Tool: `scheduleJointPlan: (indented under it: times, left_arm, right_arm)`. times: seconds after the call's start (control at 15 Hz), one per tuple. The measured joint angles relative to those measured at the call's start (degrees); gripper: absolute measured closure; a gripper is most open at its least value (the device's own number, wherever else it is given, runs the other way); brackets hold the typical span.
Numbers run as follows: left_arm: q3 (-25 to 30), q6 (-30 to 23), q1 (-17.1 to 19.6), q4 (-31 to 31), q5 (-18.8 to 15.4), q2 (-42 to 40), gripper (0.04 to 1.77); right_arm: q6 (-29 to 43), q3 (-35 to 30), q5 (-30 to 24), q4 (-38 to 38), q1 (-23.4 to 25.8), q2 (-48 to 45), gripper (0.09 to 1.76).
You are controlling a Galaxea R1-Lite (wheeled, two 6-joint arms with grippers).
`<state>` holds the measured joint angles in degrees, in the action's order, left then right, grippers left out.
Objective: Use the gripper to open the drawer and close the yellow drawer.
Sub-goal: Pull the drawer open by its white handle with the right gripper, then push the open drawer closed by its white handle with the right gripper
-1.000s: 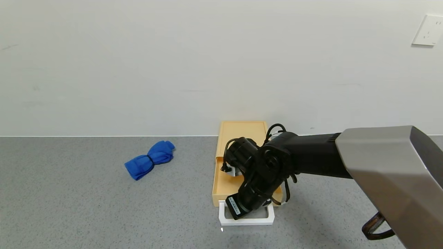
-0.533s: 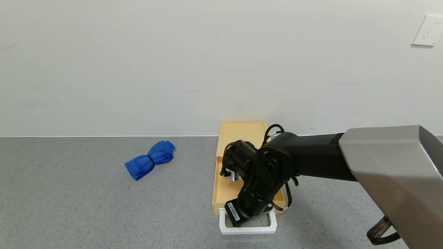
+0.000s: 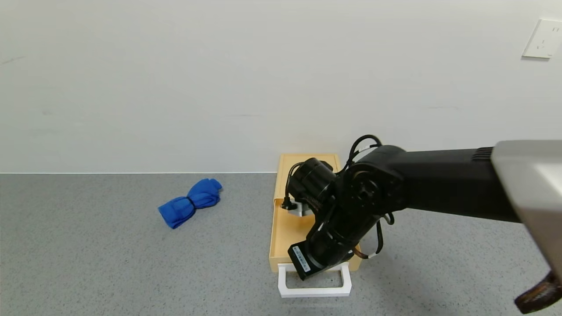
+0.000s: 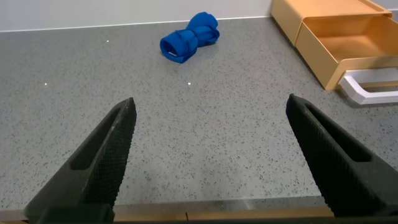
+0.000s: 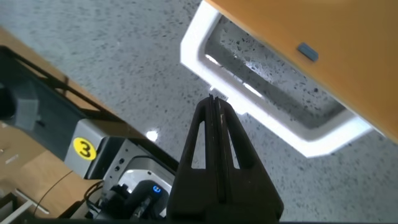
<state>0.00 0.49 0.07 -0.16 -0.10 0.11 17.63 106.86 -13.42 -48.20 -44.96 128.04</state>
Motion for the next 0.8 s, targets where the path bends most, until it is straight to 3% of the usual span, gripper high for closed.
scheduleJointPlan:
  times: [0.33, 0.53, 0.8]
  left_arm:
    - [0.0, -0.02, 0.0, 0.0, 0.0, 0.0, 0.07]
    - [0.0, 0.0, 0.0, 0.0, 0.0, 0.0, 0.07]
    - [0.0, 0.04, 0.0, 0.0, -0.01, 0.0, 0.07]
  right_arm:
    - [-5.39, -2.67, 0.28, -0.15, 4.28, -13.9, 1.73]
    - [-12.48, -6.92, -0.61, 3.0, 13.32, -20.8, 1.73]
    - [-18.03, -16.9, -9.78, 13.51, 26.55, -26.64, 1.73]
